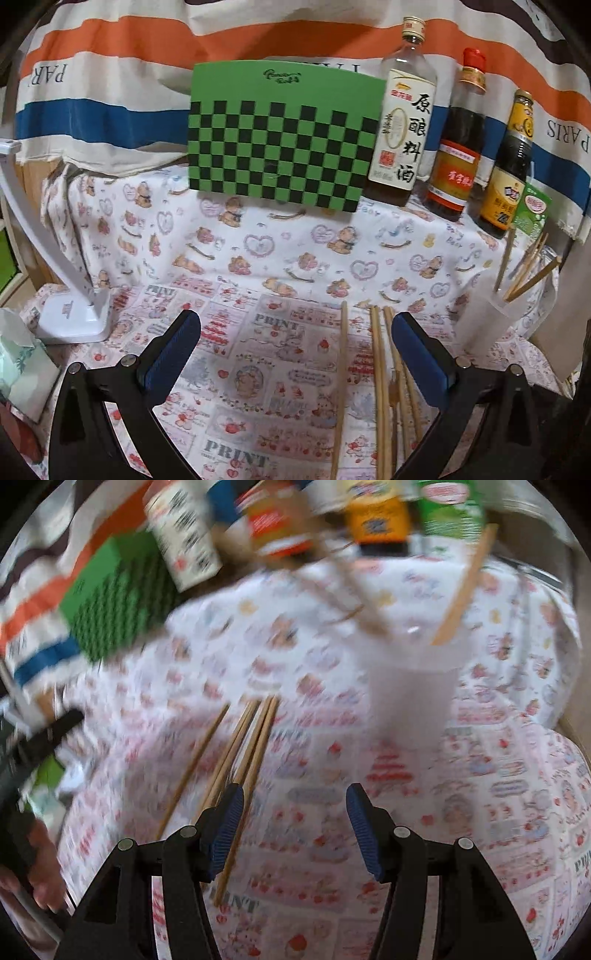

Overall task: Organize utensils
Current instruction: 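Move both open tools back over the chopsticks on the cloth, then grasp a chopstick with the right tool while the left tool grasps another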

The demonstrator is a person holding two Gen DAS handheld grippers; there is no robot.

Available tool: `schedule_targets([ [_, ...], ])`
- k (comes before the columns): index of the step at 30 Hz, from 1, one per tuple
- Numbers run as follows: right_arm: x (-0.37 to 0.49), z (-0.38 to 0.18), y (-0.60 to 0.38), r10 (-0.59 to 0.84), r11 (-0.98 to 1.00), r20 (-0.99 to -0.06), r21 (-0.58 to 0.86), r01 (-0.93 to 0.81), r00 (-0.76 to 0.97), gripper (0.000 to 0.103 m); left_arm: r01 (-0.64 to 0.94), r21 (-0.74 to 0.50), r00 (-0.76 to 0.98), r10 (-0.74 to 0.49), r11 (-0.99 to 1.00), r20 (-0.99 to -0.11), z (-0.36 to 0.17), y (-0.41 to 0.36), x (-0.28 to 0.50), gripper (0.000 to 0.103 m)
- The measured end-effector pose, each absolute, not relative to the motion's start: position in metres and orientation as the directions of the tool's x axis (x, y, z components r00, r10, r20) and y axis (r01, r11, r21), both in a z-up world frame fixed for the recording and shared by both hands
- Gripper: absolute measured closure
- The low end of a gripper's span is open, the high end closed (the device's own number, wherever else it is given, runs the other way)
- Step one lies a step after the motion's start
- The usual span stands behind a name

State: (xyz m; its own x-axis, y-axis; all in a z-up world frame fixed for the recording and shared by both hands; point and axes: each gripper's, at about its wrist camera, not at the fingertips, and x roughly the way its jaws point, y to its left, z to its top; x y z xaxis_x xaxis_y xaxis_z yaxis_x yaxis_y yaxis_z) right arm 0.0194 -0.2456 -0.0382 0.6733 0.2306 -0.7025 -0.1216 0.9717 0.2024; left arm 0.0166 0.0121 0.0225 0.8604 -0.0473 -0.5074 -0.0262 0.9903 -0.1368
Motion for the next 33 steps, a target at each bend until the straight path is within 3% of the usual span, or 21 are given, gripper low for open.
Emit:
schedule_targets([
  [7, 0.017, -0.066, -0.206, 0.206, 0.97, -0.784, 0.084, -0.229, 0.586, 0.043, -0.061, -0.116, 0.843, -0.011, 0.991, -0.538, 0.014, 0.013, 0.023, 0.001],
  [16, 0.015, -0.075, -0.197, 0.134, 0.974, -0.785, -0.008, -0.227, 0.604, 0.044, -0.099, -0.111, 0.829, 0.02, 0.989, -0.558, 0.011, 0.018, 0.027, 0.001],
  [22, 0.018, -0.072, -0.209, 0.135, 0.98, -0.776, 0.011, -0.201, 0.616, 0.094, -0.122, -0.067, 0.812, 0.061, 0.99, -0.581, 0.006, 0.016, 0.031, 0.001],
  [28, 0.012, -0.059, -0.218, 0.172, 0.979, -0.731, 0.055, -0.195, 0.66, 0.096, -0.13, -0.045, 0.796, 0.078, 0.99, -0.6, 0.002, 0.015, 0.034, 0.001],
  [33, -0.011, -0.02, -0.231, 0.207, 0.977, -0.539, 0.08, -0.195, 0.816, 0.096, -0.131, -0.003, 0.754, 0.098, 0.991, -0.65, -0.006, 0.013, 0.042, 0.001],
])
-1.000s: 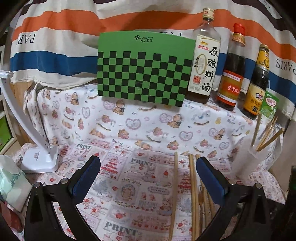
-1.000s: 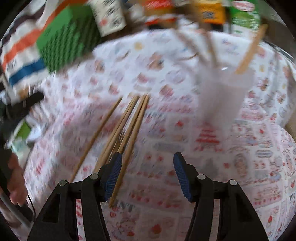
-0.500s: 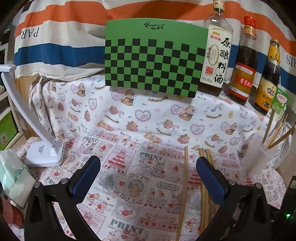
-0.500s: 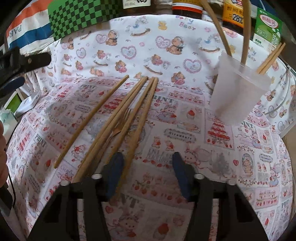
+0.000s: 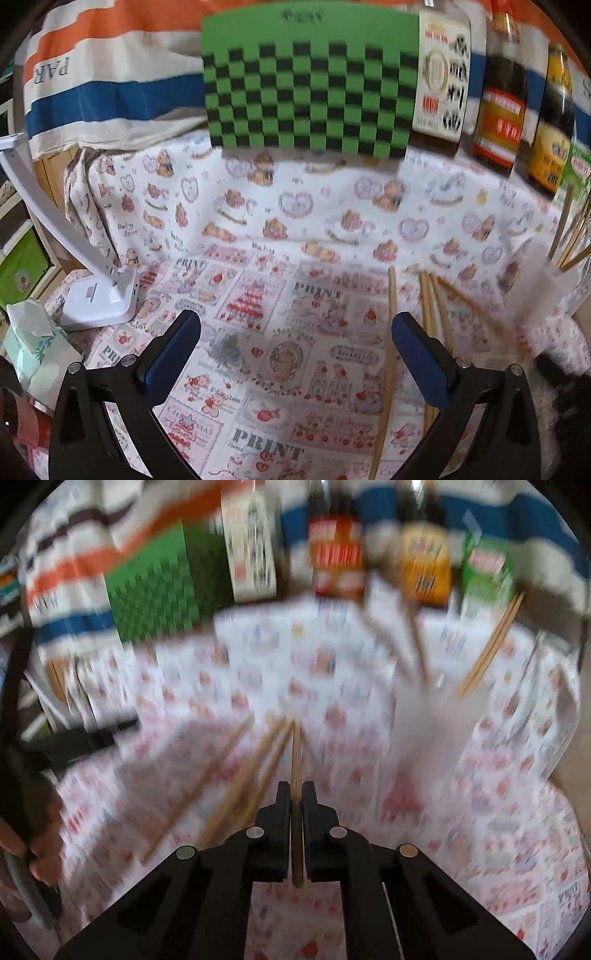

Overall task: Organize utensils
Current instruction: 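Grasp a chopstick with the right tool while the left tool grasps another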

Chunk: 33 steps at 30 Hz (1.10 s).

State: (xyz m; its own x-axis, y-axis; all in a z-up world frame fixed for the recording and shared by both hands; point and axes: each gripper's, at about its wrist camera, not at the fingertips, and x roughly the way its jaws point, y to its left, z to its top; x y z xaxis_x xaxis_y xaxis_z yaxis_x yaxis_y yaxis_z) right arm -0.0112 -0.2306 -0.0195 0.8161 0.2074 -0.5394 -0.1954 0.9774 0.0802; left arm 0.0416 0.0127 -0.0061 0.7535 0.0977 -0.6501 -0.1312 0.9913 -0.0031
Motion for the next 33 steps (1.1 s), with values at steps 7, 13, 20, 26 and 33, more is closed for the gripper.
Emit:
schedule_targets([
  [7, -0.024, 0.011, -0.254, 0.179, 0.982, -0.389, 0.132, -0.138, 0.904, 0.096, 0.007, -0.035, 0.649, -0.031, 0.999, -0.76, -0.027, -0.001, 0.053, 0.022],
  [13, -0.026, 0.015, -0.262, 0.135, 0.989, -0.376, 0.111, -0.1, 0.917, 0.096, 0.101, -0.124, 0.545, -0.159, 0.987, -0.823, -0.044, -0.019, 0.056, 0.061],
  [20, -0.025, 0.012, -0.261, 0.127, 0.99, -0.384, 0.108, -0.092, 0.915, 0.096, 0.16, -0.118, 0.496, -0.183, 0.98, -0.849, -0.053, -0.039, 0.053, 0.076],
  [26, -0.024, 0.012, -0.263, 0.127, 0.989, -0.392, 0.121, -0.086, 0.911, 0.096, 0.193, -0.138, 0.459, -0.213, 0.972, -0.862, -0.059, -0.046, 0.051, 0.079],
  [33, -0.025, 0.015, -0.267, 0.12, 0.988, -0.384, 0.132, -0.075, 0.915, 0.096, 0.189, -0.062, 0.486, -0.148, 0.98, -0.862, -0.065, -0.057, 0.051, 0.098],
])
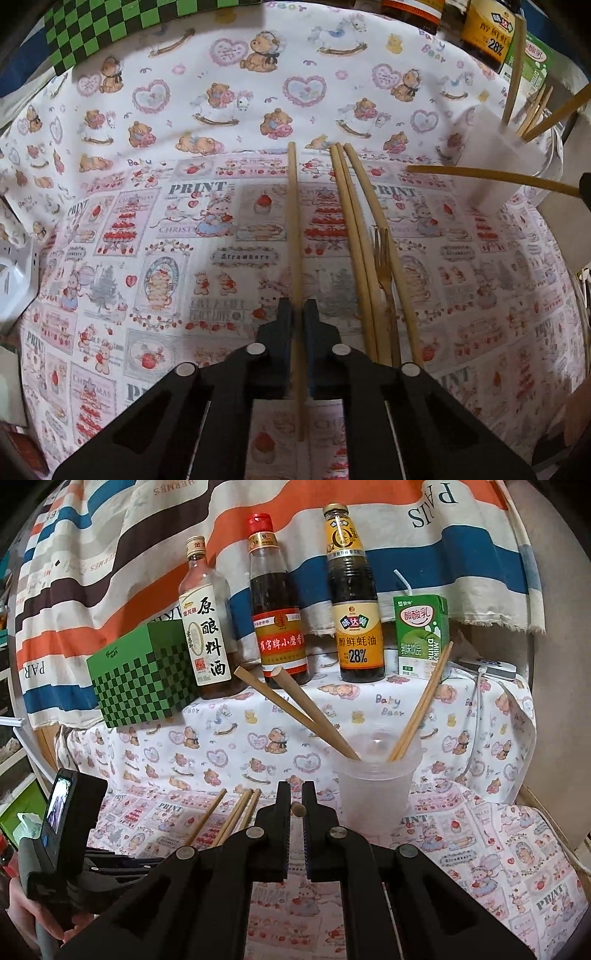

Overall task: Organize utensils
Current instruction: 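Grasp a chopstick with the right tool while the left tool grasps another, then lift both chopsticks and carry them toward the clear cup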

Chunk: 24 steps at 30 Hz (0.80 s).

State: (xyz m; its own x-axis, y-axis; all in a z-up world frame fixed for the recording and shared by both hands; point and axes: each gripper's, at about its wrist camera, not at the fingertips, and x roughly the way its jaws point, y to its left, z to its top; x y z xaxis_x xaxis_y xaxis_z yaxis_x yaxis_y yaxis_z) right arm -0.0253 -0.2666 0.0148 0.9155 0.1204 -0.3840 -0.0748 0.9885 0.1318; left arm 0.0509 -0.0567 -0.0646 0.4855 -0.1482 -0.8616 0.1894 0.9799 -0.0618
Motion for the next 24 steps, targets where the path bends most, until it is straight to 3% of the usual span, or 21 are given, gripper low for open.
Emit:
schedule_targets([
  [4, -0.025, 0.016, -0.267, 0.123, 0.987, -0.383, 0.139, -0.075, 0.915, 0.096, 0.205, -0.048, 0.548, -0.156, 0.978, -0.822, -0.047, -0.057, 0.042, 0.098],
  [7, -0.028, 0.018, -0.269, 0.121, 0.987, -0.365, 0.145, -0.072, 0.923, 0.096, 0.211, -0.029, 0.687, -0.17, 0.977, -0.707, -0.015, -0.054, 0.022, 0.098],
  [15, -0.03, 0.021, -0.27, 0.119, 0.986, -0.352, 0.148, -0.07, 0.928, 0.096, 0.211, -0.144, 0.862, -0.253, 0.967, -0.438, 0.034, -0.026, -0.008, 0.098],
  [20, -0.036, 0.027, -0.274, 0.132, 0.983, -0.308, 0.164, -0.084, 0.942, 0.096, 0.212, -0.167, 0.895, -0.26, 0.963, -0.362, 0.046, -0.012, -0.013, 0.098],
  [24, -0.044, 0.035, -0.278, 0.141, 0.979, -0.259, 0.18, -0.095, 0.956, 0.096, 0.209, -0.152, 0.9, -0.25, 0.966, -0.356, 0.046, -0.014, -0.016, 0.098],
])
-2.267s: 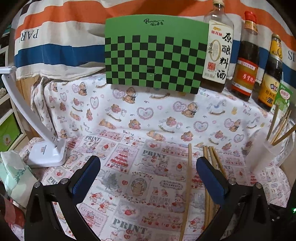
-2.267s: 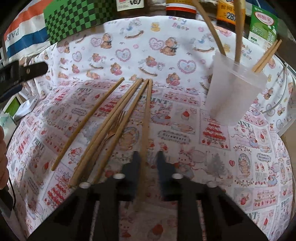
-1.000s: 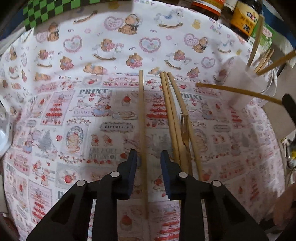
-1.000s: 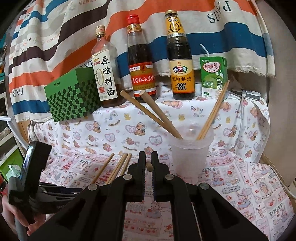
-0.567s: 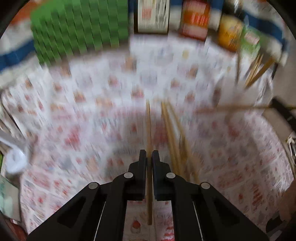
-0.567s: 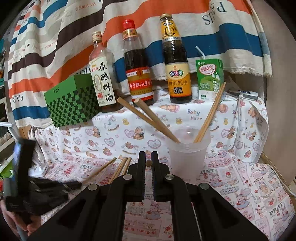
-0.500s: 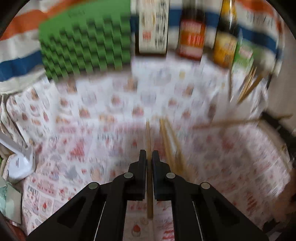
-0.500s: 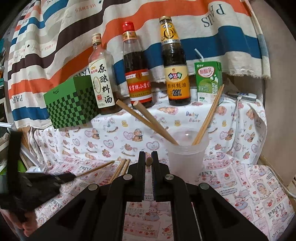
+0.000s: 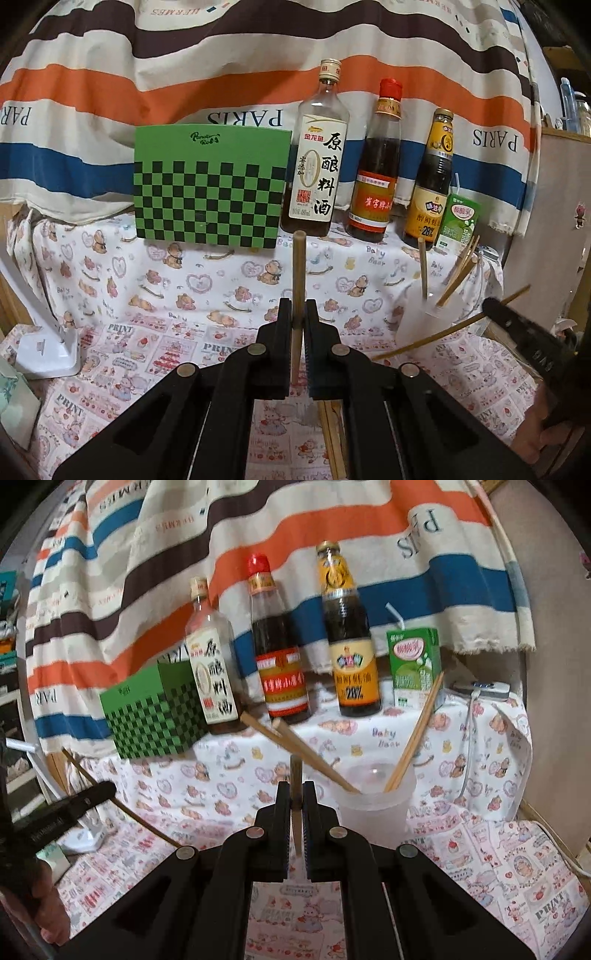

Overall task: Organize utensils
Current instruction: 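Lift both chopsticks and carry them toward the clear cup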

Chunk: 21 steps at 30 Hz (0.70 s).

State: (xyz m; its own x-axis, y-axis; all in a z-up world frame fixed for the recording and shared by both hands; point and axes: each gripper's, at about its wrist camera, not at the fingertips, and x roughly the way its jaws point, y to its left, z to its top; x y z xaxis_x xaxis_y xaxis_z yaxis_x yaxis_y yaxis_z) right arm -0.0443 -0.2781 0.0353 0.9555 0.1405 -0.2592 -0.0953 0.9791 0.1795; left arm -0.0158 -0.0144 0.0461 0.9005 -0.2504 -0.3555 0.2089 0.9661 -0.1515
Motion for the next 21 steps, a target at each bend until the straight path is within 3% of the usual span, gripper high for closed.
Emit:
schedule_targets([
  [5, -0.055, 0.048, -0.289, 0.134, 0.974, -0.192, 0.206, -0.094, 0.972, 0.096, 0.208, -0.074, 0.937, -0.22, 0.975, -0.271, 0.052, -0.024, -0.034, 0.098],
  [10, -0.07, 0.064, -0.304, 0.105, 0.971, -0.085, 0.226, -0.084, 0.991, 0.096, 0.194, -0.102, 0.934, -0.215, 0.976, -0.285, 0.059, -0.023, -0.031, 0.098],
  [15, -0.072, 0.077, -0.33, 0.139, 0.934, -0.042, 0.338, -0.117, 0.989, 0.096, 0.254, -0.128, 0.929, -0.278, 0.959, -0.244, 0.076, -0.029, -0.037, 0.098],
  [21, -0.069, 0.096, -0.355, 0.073, 0.923, 0.028, 0.376, -0.078, 0.997, 0.096, 0.333, -0.161, 0.9, -0.364, 0.929, -0.24, 0.101, -0.045, -0.035, 0.098],
])
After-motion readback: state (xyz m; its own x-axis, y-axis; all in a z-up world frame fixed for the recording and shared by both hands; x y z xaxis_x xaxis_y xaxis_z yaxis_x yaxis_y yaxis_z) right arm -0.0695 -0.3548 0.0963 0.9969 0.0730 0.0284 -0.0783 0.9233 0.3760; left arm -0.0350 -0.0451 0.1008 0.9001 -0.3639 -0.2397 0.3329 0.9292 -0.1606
